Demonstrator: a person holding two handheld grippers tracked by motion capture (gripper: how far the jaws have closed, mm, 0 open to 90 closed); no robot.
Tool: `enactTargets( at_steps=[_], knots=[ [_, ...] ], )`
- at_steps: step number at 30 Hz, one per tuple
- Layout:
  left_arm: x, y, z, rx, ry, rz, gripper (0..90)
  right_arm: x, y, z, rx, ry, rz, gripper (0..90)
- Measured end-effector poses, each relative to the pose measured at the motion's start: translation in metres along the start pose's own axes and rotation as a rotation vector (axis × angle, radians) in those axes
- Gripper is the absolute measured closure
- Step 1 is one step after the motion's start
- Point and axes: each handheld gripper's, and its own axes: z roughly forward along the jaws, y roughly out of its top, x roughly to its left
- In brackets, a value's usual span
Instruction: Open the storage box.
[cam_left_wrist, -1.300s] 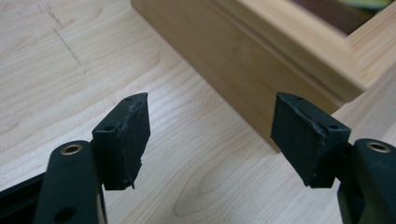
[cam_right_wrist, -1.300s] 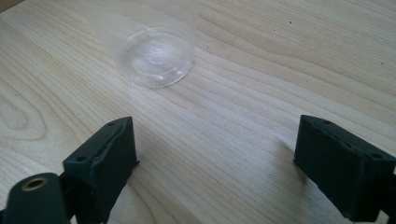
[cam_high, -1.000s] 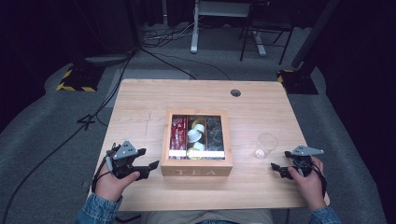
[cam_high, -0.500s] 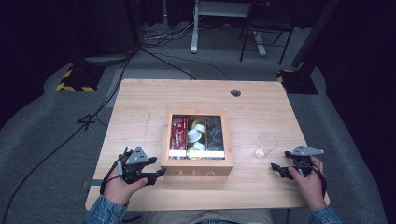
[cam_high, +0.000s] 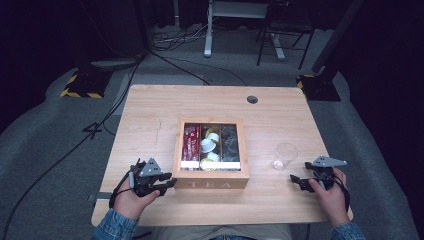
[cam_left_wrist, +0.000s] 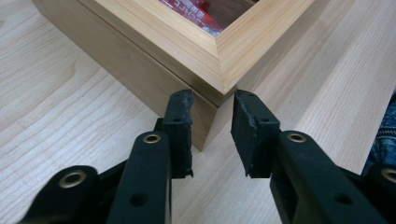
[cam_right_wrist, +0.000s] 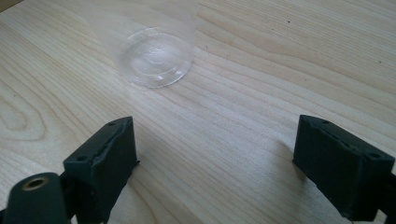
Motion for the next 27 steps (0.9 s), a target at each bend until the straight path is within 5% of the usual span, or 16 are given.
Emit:
enactTargets(
  at_steps=[11, 21, 27],
  knots=[
    [-0.002, 0.005, -0.002, -0.022, 0.009, 0.044, 71.2, 0.009, 0.01, -0.012, -0.062, -0.01, 0.067, 18.7],
    [-0.003, 0.01, -0.009, -0.063, 0.021, 0.05, 72.6, 0.025, 0.037, -0.041, -0.086, 0.007, 0.033, 24.4],
    [-0.002, 0.016, -0.013, -0.088, 0.025, 0.048, 74.4, 0.049, 0.057, -0.056, -0.12, 0.022, -0.029, 25.9]
  ],
)
